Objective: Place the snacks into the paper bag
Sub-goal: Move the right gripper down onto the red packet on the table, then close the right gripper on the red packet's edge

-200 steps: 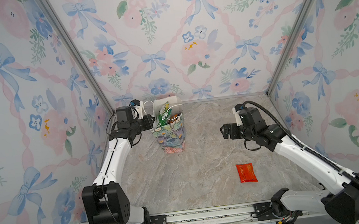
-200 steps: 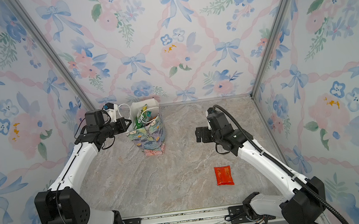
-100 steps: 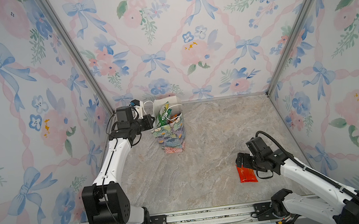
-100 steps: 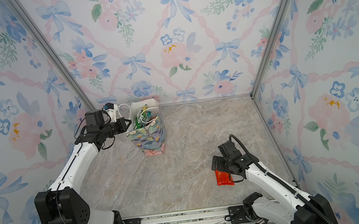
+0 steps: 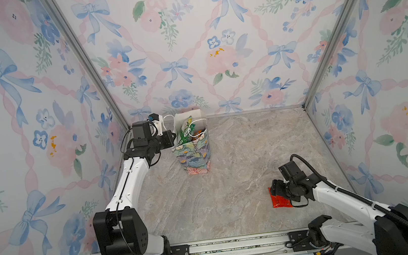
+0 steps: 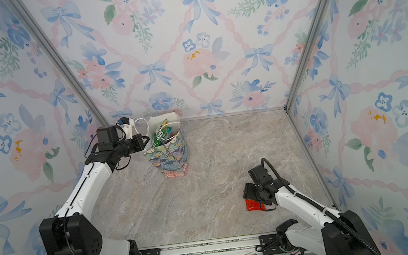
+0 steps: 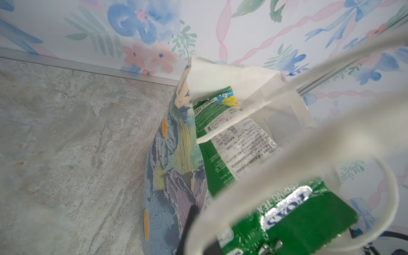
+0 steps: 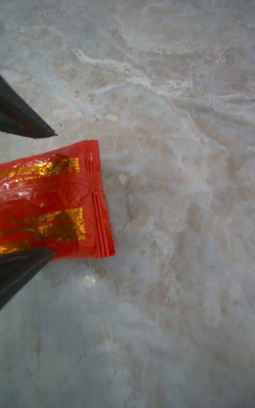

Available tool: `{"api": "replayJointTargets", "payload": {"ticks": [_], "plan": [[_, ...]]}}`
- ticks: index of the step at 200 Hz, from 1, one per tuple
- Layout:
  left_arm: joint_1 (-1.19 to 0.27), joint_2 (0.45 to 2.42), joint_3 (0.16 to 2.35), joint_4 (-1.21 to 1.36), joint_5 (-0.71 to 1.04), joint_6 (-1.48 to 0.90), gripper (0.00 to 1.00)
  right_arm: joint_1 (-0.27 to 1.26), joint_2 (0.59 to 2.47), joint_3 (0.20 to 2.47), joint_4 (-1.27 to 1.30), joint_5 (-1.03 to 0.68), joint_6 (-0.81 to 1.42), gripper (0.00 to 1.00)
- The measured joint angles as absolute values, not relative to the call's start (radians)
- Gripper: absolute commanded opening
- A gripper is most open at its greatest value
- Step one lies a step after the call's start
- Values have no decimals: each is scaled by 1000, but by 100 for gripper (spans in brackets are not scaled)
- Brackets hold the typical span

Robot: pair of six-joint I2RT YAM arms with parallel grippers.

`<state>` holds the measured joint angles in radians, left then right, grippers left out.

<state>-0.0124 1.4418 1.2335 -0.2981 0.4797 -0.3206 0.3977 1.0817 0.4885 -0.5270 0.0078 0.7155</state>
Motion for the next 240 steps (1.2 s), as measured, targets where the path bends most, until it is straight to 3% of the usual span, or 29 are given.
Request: {"api": "replayJointTargets", "payload": {"ticks": [59, 99, 176, 240], "plan": [[-12, 1443, 1234, -298, 480, -321, 0, 393, 933, 489, -595, 80, 713, 77], [-12, 1443, 1234, -298, 480, -321, 0, 384, 973, 481, -595, 83, 709, 70], [-12, 1443, 1234, -298, 480, -321, 0, 381, 1021, 424, -522, 68, 720, 46], [-12, 1443, 1234, -298, 480, -321, 0, 381, 1066, 430, -452, 36, 722, 15]]}}
